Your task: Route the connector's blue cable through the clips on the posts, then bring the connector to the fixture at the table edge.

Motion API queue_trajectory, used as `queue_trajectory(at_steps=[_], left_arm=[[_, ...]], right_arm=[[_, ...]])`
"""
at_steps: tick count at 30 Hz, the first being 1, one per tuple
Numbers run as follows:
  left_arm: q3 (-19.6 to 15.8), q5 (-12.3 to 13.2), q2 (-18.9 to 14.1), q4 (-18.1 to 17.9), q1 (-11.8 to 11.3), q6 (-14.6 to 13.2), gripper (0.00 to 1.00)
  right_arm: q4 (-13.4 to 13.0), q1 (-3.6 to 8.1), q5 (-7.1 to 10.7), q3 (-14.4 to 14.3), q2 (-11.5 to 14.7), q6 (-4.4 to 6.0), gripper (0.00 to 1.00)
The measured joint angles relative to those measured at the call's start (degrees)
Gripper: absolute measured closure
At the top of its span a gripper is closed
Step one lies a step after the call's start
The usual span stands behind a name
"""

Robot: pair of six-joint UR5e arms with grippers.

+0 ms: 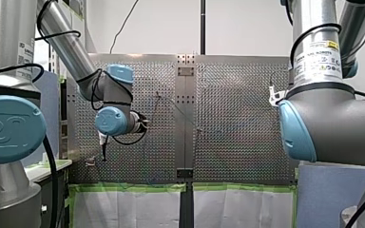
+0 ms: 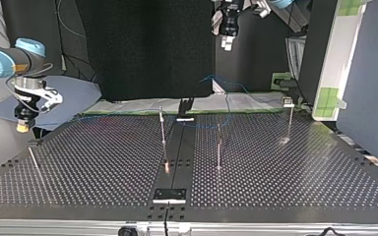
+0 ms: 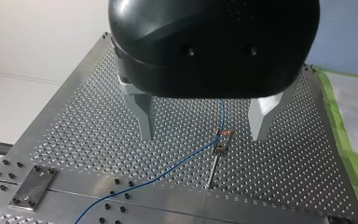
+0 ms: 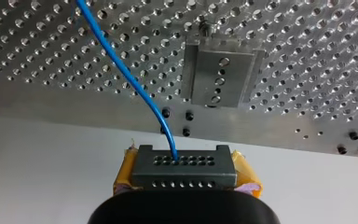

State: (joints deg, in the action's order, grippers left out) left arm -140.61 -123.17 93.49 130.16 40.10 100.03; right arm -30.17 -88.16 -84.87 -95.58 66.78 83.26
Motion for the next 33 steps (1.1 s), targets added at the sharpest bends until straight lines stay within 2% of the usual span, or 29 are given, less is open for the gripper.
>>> queue_trajectory(at_steps=[6,11,18,21,26,33], left_arm=[[0.0,-0.6,0.0,0.2,0.0,0.1,0.0],[0.0,-1.0,0.1,0.3,0.0,0.1,0.0],[0.0,-1.5,0.1,0.3,0.0,0.0,0.0],[0.0,-1.5,0.1,0.3,0.0,0.0,0.0],[0.0,-1.5,0.1,0.3,0.0,0.0,0.0],[0.0,-1.5,0.1,0.3,0.2,0.0,0.0]], right_arm=[[-0.7,0.56,2.86,0.0,0.0,0.31,1.0],[-1.6,0.65,5.48,0.0,0.0,1.66,1.0],[-1.9,0.68,9.33,0.0,0.0,2.34,1.0],[-2.0,0.77,10.7,0.0,0.0,2.94,1.0],[-2.1,1.12,13.11,0.0,0.0,4.68,1.0],[-2.2,2.09,16.31,0.1,0.0,7.65,1.0]])
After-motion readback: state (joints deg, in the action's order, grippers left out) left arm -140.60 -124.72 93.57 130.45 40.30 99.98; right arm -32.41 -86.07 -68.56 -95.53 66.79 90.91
